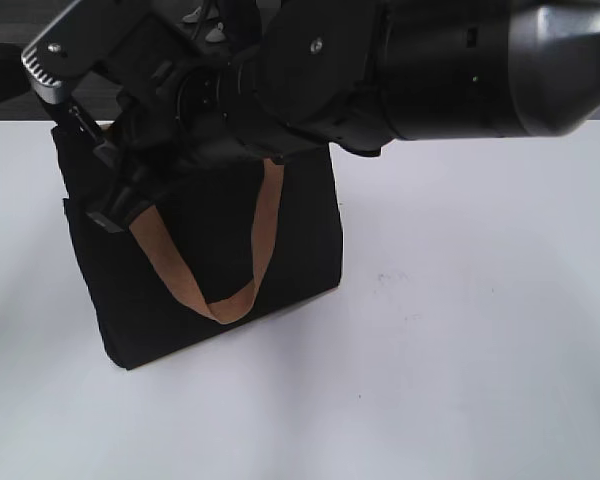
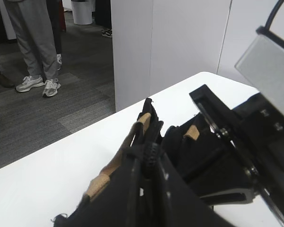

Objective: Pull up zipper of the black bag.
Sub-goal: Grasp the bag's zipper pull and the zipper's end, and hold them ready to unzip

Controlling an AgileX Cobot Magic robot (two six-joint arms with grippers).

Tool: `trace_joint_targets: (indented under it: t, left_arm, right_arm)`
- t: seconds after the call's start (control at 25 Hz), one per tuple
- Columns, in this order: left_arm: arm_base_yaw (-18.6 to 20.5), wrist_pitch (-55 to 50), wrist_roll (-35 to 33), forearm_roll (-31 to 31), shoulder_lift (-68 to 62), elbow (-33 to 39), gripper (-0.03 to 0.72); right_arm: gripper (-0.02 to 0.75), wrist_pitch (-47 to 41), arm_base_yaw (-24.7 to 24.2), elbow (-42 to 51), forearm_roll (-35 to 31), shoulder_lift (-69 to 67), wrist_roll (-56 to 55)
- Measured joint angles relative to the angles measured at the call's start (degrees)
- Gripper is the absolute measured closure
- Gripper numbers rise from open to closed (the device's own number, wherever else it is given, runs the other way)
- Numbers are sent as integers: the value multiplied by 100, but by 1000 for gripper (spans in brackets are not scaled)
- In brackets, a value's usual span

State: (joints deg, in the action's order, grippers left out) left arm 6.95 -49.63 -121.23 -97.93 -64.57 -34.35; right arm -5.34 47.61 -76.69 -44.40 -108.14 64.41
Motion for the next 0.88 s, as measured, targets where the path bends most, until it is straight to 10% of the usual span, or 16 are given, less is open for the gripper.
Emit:
trace_joint_targets:
  t: [0.32,0.88]
  left_arm:
    - [0,0,159,869,97,0,654]
    - [0,1081,2693,3763,790,0,655]
  right_arm:
    - [739,0,0,0,0,53,67]
    - [739,0,-6,0,0,69,1195]
